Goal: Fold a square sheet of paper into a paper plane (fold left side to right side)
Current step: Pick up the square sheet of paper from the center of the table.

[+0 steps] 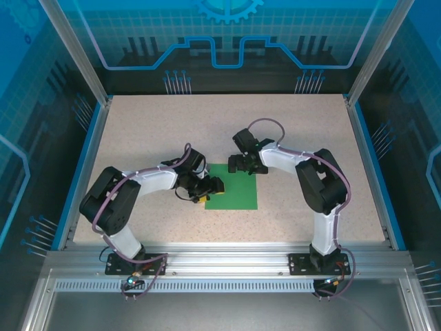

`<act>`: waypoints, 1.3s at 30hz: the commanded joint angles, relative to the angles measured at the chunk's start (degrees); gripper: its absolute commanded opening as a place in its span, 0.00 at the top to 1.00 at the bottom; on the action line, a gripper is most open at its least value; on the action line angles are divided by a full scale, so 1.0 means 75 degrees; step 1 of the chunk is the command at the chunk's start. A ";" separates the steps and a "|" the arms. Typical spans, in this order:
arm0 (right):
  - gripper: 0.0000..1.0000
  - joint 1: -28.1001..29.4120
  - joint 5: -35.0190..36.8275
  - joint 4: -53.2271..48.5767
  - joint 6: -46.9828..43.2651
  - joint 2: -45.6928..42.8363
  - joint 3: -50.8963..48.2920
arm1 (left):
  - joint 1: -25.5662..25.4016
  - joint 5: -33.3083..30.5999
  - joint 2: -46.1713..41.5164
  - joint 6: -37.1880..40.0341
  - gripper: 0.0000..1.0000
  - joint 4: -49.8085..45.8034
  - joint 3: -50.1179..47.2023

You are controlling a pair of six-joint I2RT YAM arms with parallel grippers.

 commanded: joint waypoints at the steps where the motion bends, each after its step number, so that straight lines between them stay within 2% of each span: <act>1: 0.00 0.0056 -0.0007 -0.0335 0.0142 0.0163 0.0093 | -0.0042 0.0040 0.0183 -0.0159 0.31 -0.0137 0.0103; 12: 0.00 0.0512 -0.0633 -0.0107 0.0113 -0.0213 -0.0467 | -0.0056 -0.0044 0.0410 -0.0227 0.37 -0.0021 0.0100; 20: 0.03 0.0785 -0.0635 -0.0372 0.0060 -0.0583 -0.0561 | -0.0046 -0.0085 0.0424 -0.0291 0.38 0.0106 0.0083; 27: 0.18 0.0851 -0.0722 -0.0566 -0.0137 -0.0748 -0.0575 | -0.0055 -0.0097 0.0281 -0.0352 0.38 0.0237 0.0045; 39: 0.53 0.0845 -0.0921 -0.0559 -0.0319 -0.0837 -0.0535 | -0.0022 -0.0222 -0.0246 -0.0157 0.35 0.0283 0.0003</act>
